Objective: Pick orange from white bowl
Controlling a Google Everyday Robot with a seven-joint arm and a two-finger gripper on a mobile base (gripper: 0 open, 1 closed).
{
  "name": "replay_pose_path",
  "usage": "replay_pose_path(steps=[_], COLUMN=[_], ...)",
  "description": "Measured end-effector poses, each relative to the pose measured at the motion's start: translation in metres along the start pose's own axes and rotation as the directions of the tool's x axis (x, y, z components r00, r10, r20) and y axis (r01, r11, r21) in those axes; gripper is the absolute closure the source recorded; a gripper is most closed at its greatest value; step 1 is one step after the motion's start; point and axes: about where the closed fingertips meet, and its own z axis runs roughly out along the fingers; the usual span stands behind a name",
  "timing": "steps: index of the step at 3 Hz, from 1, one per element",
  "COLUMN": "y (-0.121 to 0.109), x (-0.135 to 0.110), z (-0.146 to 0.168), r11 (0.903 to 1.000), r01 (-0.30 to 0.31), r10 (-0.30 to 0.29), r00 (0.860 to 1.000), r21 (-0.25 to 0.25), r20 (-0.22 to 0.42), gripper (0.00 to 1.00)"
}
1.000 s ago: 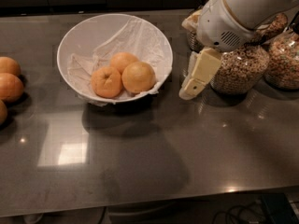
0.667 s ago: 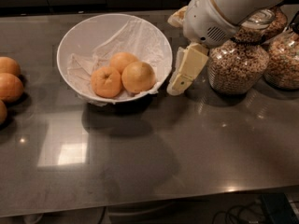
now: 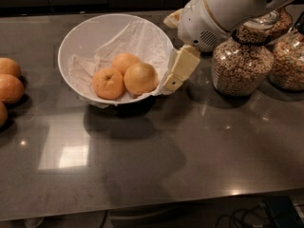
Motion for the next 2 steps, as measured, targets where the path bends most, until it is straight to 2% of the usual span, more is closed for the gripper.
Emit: replay_pose_path(steps=[1,2], y=[0.0,-0.0018], x=[0.0,-0.0004], z=[0.0001,0.0069], r11=[1.0,0.9997], r01=[0.0,-0.018], r10=[0.0,0.017], r00=[1.0,0.999], r21=[0.0,0.014], r20=[0.0,0.043], gripper=[0.0,0.0])
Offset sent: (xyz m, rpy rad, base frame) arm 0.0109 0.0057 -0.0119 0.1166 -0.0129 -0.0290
